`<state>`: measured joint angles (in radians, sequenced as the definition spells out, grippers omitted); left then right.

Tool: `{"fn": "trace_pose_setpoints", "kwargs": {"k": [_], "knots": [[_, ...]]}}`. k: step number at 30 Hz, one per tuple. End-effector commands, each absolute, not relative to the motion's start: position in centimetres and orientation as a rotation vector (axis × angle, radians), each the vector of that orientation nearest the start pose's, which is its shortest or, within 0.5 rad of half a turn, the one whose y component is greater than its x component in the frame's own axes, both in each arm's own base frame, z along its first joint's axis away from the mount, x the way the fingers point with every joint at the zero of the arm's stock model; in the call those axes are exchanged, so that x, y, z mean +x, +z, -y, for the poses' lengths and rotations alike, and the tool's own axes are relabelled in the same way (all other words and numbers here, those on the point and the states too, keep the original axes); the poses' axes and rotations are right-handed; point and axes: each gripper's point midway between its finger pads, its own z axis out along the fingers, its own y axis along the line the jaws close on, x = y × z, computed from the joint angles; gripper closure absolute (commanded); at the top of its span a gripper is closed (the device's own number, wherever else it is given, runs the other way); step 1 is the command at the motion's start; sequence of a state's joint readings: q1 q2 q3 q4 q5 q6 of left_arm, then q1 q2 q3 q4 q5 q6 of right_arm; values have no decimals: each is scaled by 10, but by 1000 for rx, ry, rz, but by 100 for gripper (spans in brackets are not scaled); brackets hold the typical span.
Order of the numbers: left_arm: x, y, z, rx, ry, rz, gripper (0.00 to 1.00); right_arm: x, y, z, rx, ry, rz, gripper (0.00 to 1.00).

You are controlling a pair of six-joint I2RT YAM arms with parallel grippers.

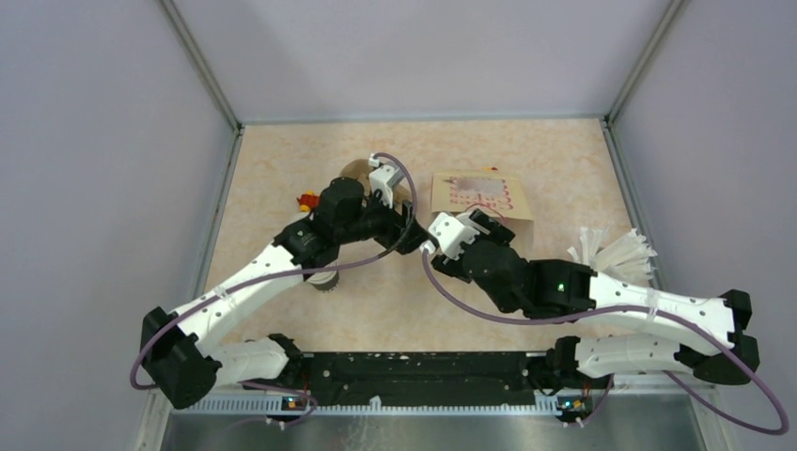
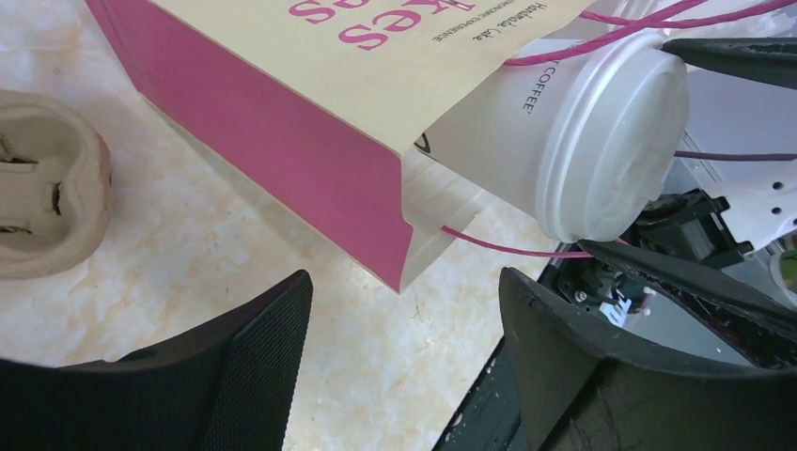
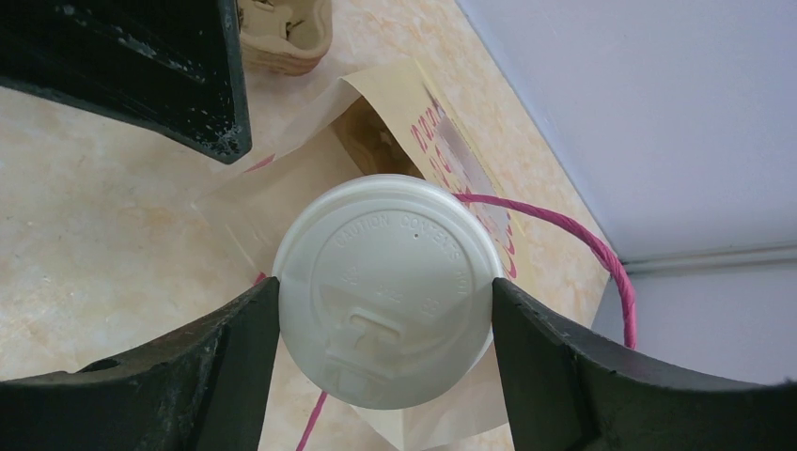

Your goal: Pack the takeout coffee

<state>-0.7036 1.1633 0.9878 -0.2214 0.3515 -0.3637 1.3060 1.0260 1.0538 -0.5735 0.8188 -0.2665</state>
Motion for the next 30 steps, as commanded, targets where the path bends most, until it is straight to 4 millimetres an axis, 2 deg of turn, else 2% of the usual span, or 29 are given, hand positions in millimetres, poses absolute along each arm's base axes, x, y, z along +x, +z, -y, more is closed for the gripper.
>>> {"fn": "trace_pose_setpoints", "kwargs": {"k": [1,6,12,19,27,30], "knots": [[247,258,306,576,-983,-1902,22,206,293,-213,-909,-167,-1653,44],[249,252,313,546,-946,-1907,23,209,293,-204,-874,-184,-1661,44],[250,244,325,521,-918,-1919,24,211,294,-204,-853,-176,-1667,45],[255,224,325,385,-856,-1970,26,213,293,-204,-848,-177,-1667,45],[267,224,339,362,-829,-1909,27,210,295,-203,-816,-130,-1691,45],[272,220,340,355,-799,-1905,30,209,295,-202,-825,-130,-1696,45]]}}
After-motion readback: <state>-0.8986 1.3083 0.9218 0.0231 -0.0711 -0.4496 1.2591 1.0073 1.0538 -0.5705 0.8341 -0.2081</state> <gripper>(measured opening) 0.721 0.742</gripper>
